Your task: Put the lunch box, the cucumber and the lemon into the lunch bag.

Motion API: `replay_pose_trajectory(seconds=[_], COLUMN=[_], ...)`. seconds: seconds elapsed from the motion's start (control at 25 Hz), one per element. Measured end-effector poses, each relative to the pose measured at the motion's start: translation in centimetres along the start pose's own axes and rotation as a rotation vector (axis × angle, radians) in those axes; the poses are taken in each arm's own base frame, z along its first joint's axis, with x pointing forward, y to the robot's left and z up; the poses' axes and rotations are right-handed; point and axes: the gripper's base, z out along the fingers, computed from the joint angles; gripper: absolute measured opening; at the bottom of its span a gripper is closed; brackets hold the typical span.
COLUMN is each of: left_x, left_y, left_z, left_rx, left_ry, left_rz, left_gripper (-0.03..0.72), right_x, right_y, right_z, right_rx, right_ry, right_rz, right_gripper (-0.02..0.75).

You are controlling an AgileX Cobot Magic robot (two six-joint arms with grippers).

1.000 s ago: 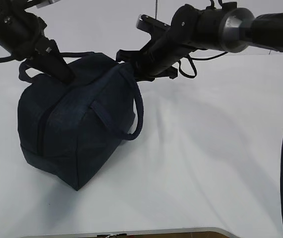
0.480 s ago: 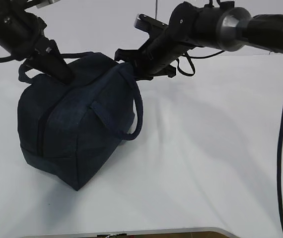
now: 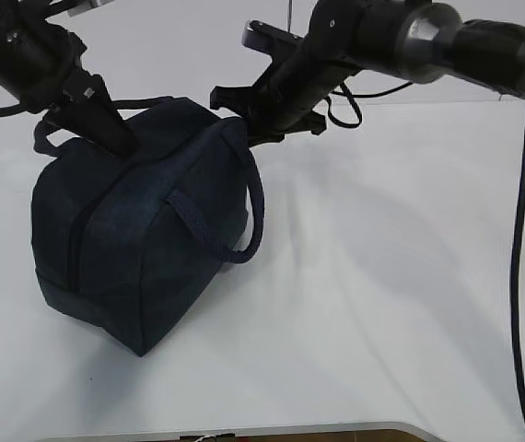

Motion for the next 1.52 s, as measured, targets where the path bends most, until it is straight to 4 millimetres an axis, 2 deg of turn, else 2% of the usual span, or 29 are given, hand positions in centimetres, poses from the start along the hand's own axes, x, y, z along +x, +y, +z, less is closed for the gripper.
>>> replay_pose_trajectory(seconds=[0.16,0.32,0.44,0.52,0.64,0.76,0.96,1.12,1.32,1.44,1.52], left_x=[0.0,0.0,0.0,0.0,0.0,-0.6,-2.0,-1.9,-1.6,-1.3,-1.0], left_y=[0.0,0.0,0.0,0.0,0.2,0.3,0.6,0.3,-1.4,-2.8,-3.9], left_z=[0.0,0.0,0.0,0.0,-0.2,-1.2,-3.8,-5.6,-8.6,-10.6,-12.0], left_rx=[0.002,0.002,0.003,0.001,-0.027,-0.09,-0.24,-0.337,-0.404,-0.439,-0.461], left_ry=[-0.001,-0.001,-0.002,-0.001,0.012,0.016,-0.009,-0.018,-0.069,-0.106,-0.137], left_rz=[-0.001,-0.012,-0.04,-0.058,-0.093,-0.11,-0.171,-0.223,-0.247,-0.233,-0.223], left_gripper=[-0.015,0.005,0.086,0.172,0.319,0.367,0.383,0.381,0.379,0.379,0.379], right_x=[-1.7,-3.2,-4.5,-5.2,-5.7,-6.3,-6.7,-6.7,-6.3,-5.2,-4.1], right_y=[0.9,1.5,2.1,2.4,2.6,2.8,3.3,4.1,4.9,4.7,4.4], right_z=[-2.1,-4.4,-6.8,-8.4,-10.9,-13.0,-14.6,-16.0,-18.3,-19.0,-20.1], right_rx=[0.023,0.067,0.106,0.145,0.217,0.256,0.26,0.22,0.177,0.198,0.23], right_ry=[-0.019,-0.047,-0.087,-0.105,-0.098,-0.133,-0.172,-0.192,-0.183,-0.116,-0.078], right_rz=[-0.071,-0.141,-0.193,-0.225,-0.26,-0.276,-0.283,-0.277,-0.275,-0.279,-0.282], right_gripper=[0.071,0.258,0.386,0.425,0.44,0.442,0.442,0.442,0.441,0.441,0.441])
